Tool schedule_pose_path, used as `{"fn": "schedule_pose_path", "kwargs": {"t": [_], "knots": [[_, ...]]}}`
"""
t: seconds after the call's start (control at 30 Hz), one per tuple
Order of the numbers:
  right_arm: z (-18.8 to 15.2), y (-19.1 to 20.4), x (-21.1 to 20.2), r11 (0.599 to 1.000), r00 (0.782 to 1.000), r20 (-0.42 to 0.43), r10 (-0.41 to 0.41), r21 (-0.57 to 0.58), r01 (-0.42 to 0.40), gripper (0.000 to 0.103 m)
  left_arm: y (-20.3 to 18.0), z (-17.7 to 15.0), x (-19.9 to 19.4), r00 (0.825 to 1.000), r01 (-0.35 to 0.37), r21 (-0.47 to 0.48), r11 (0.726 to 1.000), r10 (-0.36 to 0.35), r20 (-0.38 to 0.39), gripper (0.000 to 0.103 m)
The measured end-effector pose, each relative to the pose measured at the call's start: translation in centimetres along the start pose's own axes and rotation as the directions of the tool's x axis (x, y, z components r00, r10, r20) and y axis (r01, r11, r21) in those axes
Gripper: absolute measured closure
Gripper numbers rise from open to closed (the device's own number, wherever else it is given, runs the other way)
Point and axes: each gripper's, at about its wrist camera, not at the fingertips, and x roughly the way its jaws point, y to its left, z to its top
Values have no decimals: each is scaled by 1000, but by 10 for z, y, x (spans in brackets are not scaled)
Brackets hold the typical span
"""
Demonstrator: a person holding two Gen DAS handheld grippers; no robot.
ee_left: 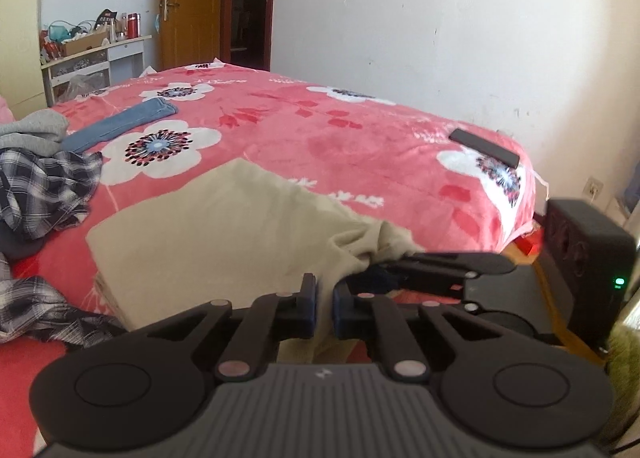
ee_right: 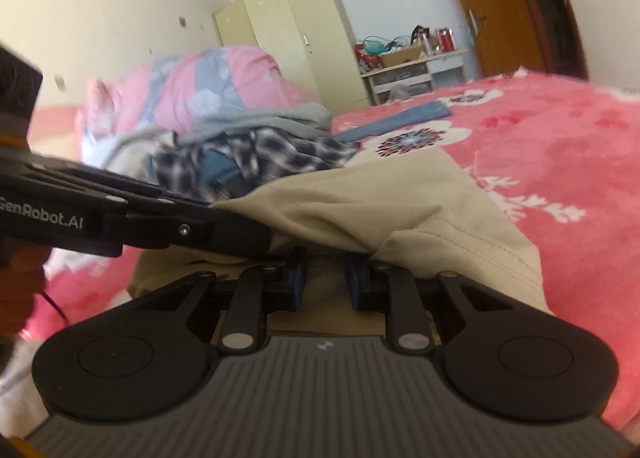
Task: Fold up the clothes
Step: 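Bring both grippers together at the folded trousers' edge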
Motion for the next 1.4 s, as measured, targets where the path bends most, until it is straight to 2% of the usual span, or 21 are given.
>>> {"fn": "schedule_pose_path", "kwargs": {"t": [0.07, 0.13, 0.27, 0.3, 0.47, 0.6, 0.7, 0.8, 0.9, 1.0, 1.07, 1.17, 1.23, 1.33, 1.4], "knots": [[-2, 5, -3, 998, 1000, 3, -21, -53, 21, 84, -2, -7, -4, 998, -56, 35, 998, 56, -2, 73], [-4, 7, -10, 995, 999, 12, -39, -88, 40, 84, -5, -15, -9, 993, -116, 79, 990, 116, 3, 57], [-9, 14, -22, 983, 998, 29, -54, -174, 58, 83, -9, -30, -17, 977, -213, 141, 967, 212, 21, 58], [-9, 16, -24, 980, 998, 35, -44, -195, 50, 83, -9, -31, -18, 973, -230, 143, 963, 228, 28, 62], [-7, 33, -15, 968, 999, 32, 22, -251, -14, 83, -10, -35, -18, 971, -236, 98, 967, 232, 49, 71], [-17, 35, 8, 971, 999, 19, 30, -238, -24, 83, -9, -41, -14, 968, -251, 82, 965, 248, 42, 70], [-19, 39, 3, 962, 999, 31, 22, -273, -12, 83, -8, -45, -13, 966, -256, 69, 964, 253, 58, 69], [-19, 40, -20, 954, 998, 65, 19, -299, 2, 84, -10, -48, -10, 961, -275, 97, 957, 270, 60, 68], [-22, 34, -30, 944, 995, 65, -72, -319, 89, 85, -19, -52, -8, 951, -308, 169, 936, 300, 73, 69], [-24, 29, -21, 933, 986, 51, -161, -317, 169, 89, -27, -57, -4, 944, -330, 232, 915, 320, 79, 69], [-26, 37, -13, 897, 972, 77, -222, -376, 234, 91, -29, -59, -3, 941, -339, 256, 905, 329, 81, 68], [-37, 50, -5, 825, 951, 118, -286, -475, 307, 90, -29, -60, -4, 941, -338, 255, 906, 327, 83, 68], [-36, 50, -4, 814, 945, 122, -305, -482, 325, 90, -29, -61, -4, 941, -340, 256, 905, 329, 86, 68], [-25, 38, -16, 885, 965, 85, -247, -386, 260, 90, -31, -62, -7, 938, -346, 269, 899, 331, 98, 68], [-17, 23, -31, 941, 982, 61, -179, -281, 189, 89, -33, -62, -11, 939, -343, 290, 893, 324, 114, 66]]}}
